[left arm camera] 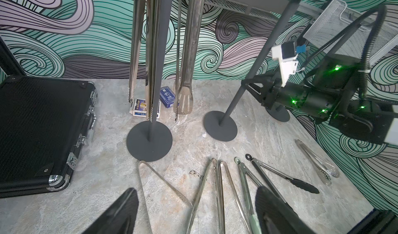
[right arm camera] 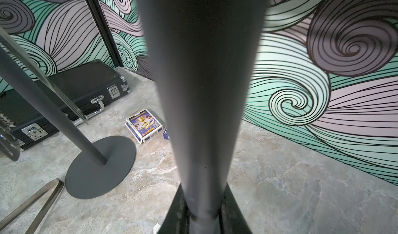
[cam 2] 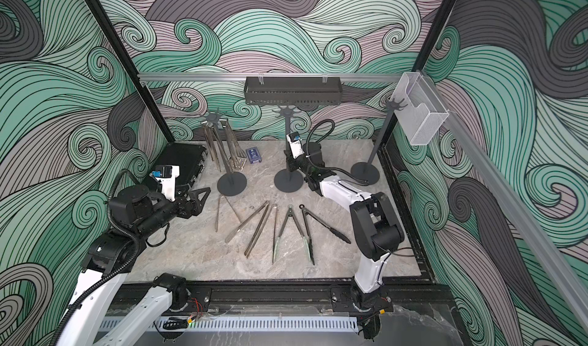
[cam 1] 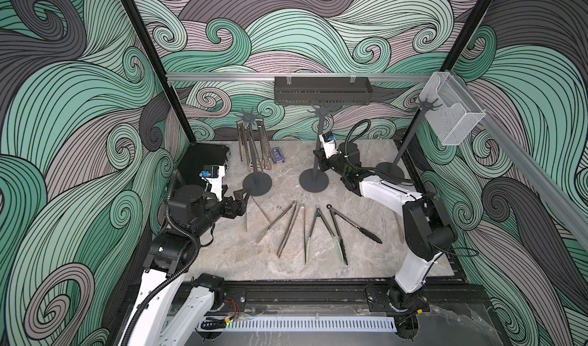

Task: Hang food tongs on kitchen utensil racks
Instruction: Move the rack to the center of the board.

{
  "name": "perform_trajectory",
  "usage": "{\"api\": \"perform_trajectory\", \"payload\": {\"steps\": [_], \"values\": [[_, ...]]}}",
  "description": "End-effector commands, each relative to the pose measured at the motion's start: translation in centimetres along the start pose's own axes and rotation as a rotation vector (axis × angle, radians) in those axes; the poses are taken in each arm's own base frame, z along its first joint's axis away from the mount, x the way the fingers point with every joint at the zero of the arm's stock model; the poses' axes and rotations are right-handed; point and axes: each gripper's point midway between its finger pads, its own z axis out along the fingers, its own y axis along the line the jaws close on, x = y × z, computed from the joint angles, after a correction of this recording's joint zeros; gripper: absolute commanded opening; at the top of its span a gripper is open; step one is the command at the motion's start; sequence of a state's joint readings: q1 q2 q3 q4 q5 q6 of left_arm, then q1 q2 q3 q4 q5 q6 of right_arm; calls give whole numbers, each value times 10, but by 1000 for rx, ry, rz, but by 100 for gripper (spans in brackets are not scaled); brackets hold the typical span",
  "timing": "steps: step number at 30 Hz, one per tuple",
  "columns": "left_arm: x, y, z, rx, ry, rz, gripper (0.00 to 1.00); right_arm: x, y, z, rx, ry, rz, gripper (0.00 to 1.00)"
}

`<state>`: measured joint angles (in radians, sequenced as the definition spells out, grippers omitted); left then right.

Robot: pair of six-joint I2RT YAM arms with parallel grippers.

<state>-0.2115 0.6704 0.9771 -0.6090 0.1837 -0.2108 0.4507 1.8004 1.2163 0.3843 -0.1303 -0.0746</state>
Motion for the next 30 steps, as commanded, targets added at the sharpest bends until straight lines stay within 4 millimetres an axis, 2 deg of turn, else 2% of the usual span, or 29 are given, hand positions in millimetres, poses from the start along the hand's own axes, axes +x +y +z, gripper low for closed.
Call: {"api": "perform_trajectory", "payload": {"steps": [1,12,15,24,30], "values": [[-2,2,-1,-12,-7,-4,85,-78,2,-8,12,-238,-34,0],[0,4,1,-21,2,2,85,-75,18,1,-17,-246,-28,0],[1,5,0,-24,2,1,85,-72,18,5,-9,-251,-28,0],[4,6,0,-31,9,-1,84,-78,18,18,-1,-294,7,0],[5,8,2,-37,16,-1,84,-77,37,27,-53,-285,17,0]]}}
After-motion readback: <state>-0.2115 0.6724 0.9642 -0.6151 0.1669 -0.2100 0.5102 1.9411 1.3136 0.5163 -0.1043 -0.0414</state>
